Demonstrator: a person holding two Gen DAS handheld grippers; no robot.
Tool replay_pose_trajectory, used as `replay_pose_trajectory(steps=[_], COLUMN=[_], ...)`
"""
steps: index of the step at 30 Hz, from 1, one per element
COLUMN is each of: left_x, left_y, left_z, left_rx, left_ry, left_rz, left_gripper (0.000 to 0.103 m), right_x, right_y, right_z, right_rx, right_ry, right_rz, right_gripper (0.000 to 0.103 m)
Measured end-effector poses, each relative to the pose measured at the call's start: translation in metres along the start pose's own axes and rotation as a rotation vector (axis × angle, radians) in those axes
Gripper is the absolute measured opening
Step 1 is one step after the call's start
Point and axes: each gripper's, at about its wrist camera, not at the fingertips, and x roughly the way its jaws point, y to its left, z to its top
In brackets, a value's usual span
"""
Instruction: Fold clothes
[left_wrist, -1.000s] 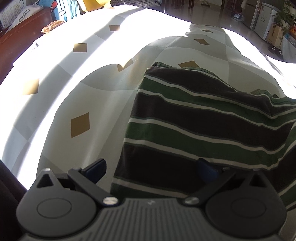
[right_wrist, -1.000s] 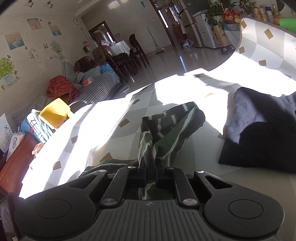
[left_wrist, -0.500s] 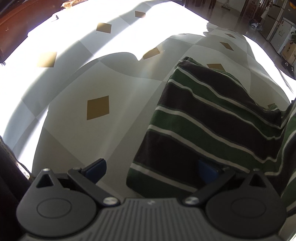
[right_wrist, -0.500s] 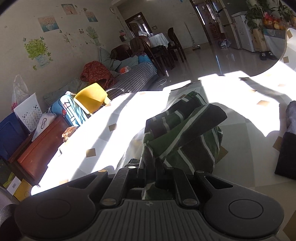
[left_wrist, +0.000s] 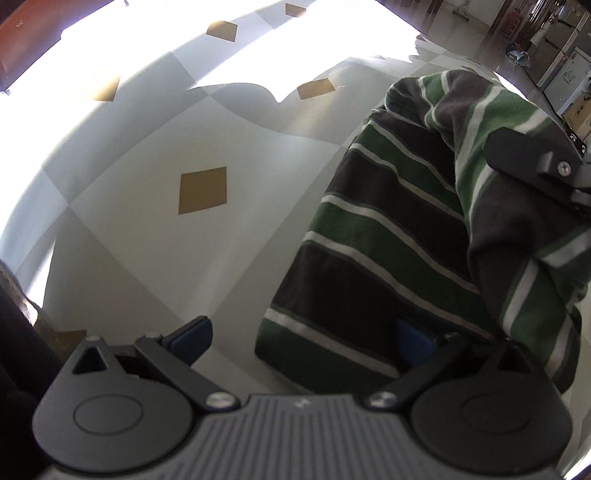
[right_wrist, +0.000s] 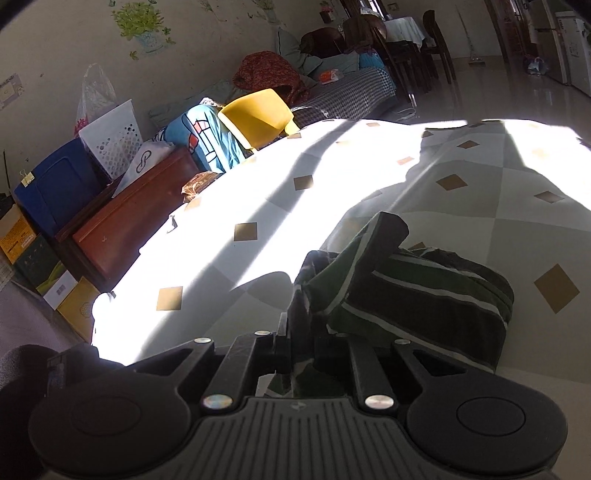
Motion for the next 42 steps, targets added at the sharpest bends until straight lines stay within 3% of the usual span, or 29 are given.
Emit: replay_pose_trajectory(steps=[6,11,16,22,28,31,38,42], left_x=[-0.007,-0.020,-0.034,-0.051,-0.060,-0.067,-0.081,-0.078], left_y=[0.005,0.010,0.013,0.009,0.016,0.019,0.017,0.016], left_z=[0.000,0.000,0.001,0.002,0.004,0.005,0.006,0.007], left_rx=[0.010,0.002,-0.016,0.019,-0.034,-0.055,-0.051,-0.042], left_ry=[-0.017,-0.059,-0.123,-0.229,-0.280,-0.326,-0.420,-0.403], left_rz=[0.043,0.054,0.018,0.059,0.060,0.077,0.107,0.093], left_gripper=[0.103,0.103,0.103,0.103,0.103,0.103,0.103,0.103], right_x=[0.007,0.008,-0.003,-0.021,-0.023,-0.019,-0.001,0.011], right_y=[-0.005,-0.008,-0.015,-0.026,-0.029,-0.028,0.002,0.020], right_z=[-0.002,-0.002,0.004,0.012,0.005,-0.006,-0.033,-0.052], right_rx=[0.026,0.071,0.125,0.161,0.090,0.043,-0.183,-0.279], right_ry=[0.020,0.008,-0.027,-0.080,-0.020,0.023,0.104,0.144], right_rz=[0.071,0.112,0.142,0.094,-0.107,-0.143,-0.118,-0.046], right_gripper=[0.022,0.037,0.040,0.041,0.041,0.041,0.041,0.041])
